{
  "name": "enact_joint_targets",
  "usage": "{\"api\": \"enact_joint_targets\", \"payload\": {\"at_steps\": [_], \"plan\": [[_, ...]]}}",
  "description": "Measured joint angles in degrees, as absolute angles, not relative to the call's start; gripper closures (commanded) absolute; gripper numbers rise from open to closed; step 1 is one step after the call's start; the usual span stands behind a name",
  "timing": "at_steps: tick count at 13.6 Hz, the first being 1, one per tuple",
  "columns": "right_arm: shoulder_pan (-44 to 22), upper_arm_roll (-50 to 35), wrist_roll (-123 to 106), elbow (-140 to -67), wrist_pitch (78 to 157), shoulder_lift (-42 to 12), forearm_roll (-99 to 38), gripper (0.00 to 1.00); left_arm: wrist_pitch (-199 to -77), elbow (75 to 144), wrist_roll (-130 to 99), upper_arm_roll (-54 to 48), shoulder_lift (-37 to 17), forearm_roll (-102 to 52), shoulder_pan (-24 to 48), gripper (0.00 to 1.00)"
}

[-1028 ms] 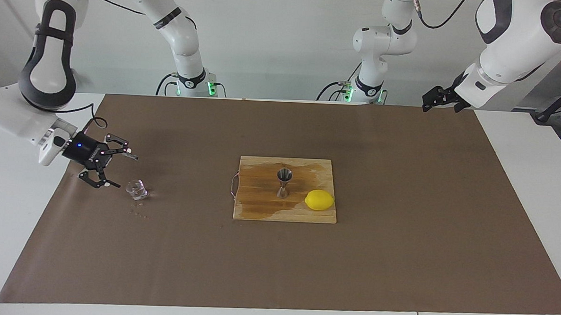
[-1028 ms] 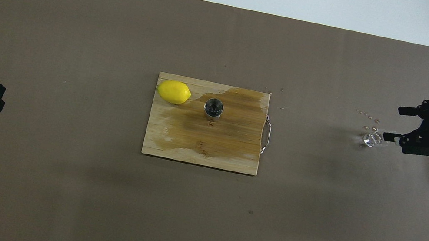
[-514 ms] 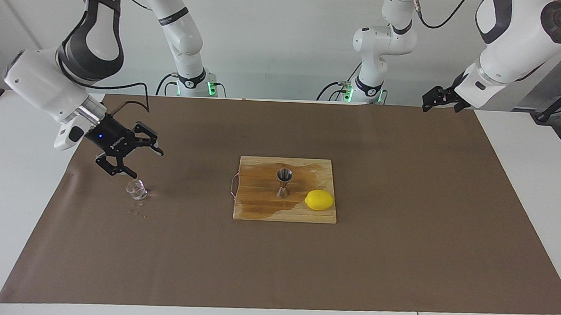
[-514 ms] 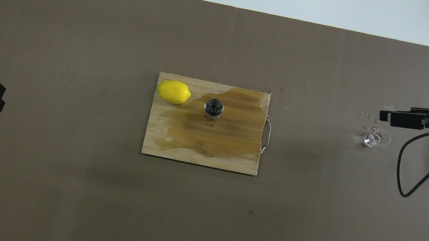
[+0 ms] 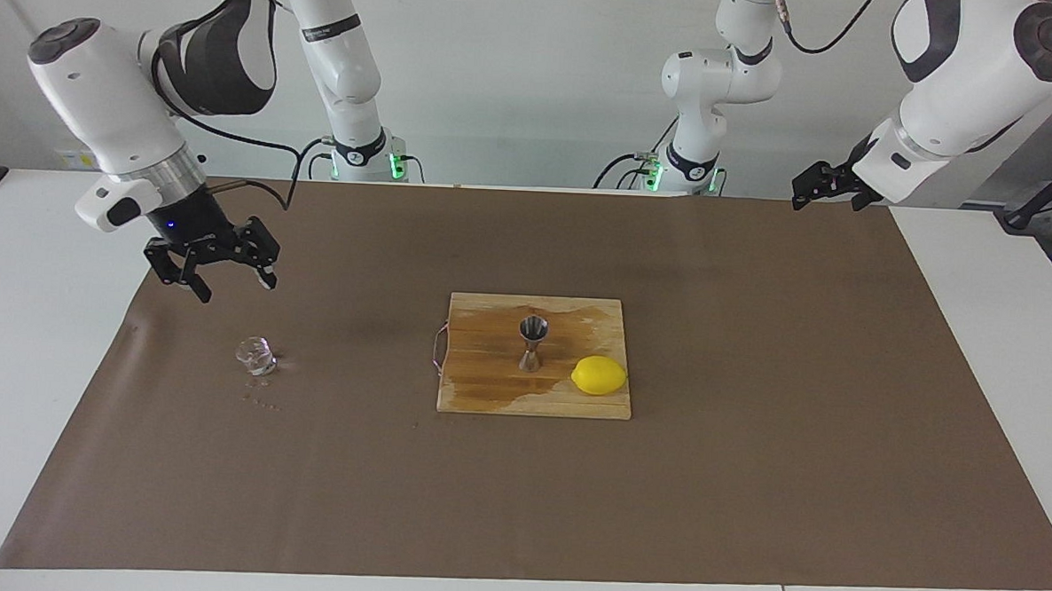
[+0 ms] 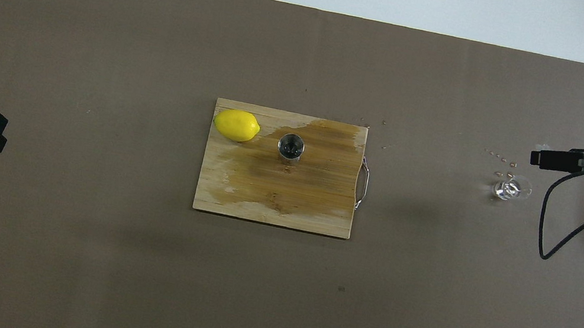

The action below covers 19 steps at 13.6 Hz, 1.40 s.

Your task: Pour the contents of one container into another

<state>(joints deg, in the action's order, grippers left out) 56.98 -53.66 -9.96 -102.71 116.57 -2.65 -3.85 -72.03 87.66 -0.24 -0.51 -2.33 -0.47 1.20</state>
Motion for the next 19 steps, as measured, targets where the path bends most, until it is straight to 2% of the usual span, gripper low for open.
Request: {"api": "enact_joint_targets", "payload": {"at_steps": [5, 10, 15, 17, 19], "plan": [[53.2, -51.5, -6.0, -97.3, 107.6, -2.3, 2.0, 0.00, -72.0, 87.7, -0.2, -0.5, -2.3, -0.5, 1.2, 0.00], [33.9, -30.5, -6.0, -91.9, 99.4, -1.7, 2.7, 0.00, -72.0, 87.7, -0.2, -0.5, -2.3, -0.5, 1.2, 0.00], [7.4, -0.7, -4.3, -89.0, 94.2, -0.9, 2.3, 0.00, -72.0, 87.7, -0.2, -0.5, -2.3, -0.5, 1.2, 0.00], [3.5, 3.9, 1.3, -88.8, 90.0, 0.6, 0.7, 0.00, -72.0, 87.7, -0.2, -0.5, -2.3, -0.5, 1.2, 0.00], [3.2, 4.1, 3.9, -89.3, 88.5, 2.0, 0.2, 0.00, -72.1, 87.7, -0.3, -0.5, -2.3, -0.5, 1.2, 0.00]]}}
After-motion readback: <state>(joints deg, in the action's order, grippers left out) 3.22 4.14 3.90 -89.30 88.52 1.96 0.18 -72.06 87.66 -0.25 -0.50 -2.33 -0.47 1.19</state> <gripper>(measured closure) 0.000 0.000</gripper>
